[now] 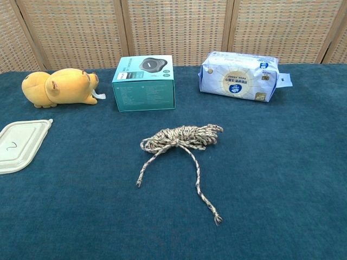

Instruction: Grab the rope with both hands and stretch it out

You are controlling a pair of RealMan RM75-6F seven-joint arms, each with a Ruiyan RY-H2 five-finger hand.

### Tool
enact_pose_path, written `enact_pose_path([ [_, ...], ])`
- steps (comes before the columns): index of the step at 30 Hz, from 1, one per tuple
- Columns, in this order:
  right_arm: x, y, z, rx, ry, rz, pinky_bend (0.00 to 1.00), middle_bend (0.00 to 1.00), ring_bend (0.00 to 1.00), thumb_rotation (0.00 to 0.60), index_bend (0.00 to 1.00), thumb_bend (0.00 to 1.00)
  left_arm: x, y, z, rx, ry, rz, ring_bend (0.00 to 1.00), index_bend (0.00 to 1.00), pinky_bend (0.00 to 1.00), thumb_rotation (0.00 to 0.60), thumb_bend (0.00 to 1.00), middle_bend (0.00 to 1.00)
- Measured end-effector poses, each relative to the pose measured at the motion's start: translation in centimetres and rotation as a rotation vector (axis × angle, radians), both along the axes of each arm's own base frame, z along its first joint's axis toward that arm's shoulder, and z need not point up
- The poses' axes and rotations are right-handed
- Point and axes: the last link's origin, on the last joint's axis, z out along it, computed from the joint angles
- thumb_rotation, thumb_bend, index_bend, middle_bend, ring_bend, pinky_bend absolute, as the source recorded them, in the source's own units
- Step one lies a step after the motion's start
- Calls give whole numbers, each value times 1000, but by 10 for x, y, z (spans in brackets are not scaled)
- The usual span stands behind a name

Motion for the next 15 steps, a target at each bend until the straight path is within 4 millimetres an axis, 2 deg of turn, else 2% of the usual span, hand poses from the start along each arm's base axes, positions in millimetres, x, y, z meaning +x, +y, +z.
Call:
enact_pose_path([
  [4,0,-1,-2,13,0,0,0,0,0,600,39,0,1,0,-1,-3,-1,-3,0,0,0,600,0,0],
  [9,4,-6,-8,47,0,38,0,0,0,600,119,0,1,2,-1,0,-1,-1,0,0,0,600,0,0],
  [15,16,-24,-18,145,36,170,0,0,0,600,220,0,0,5,-3,-4,2,14,0,0,0,600,0,0],
])
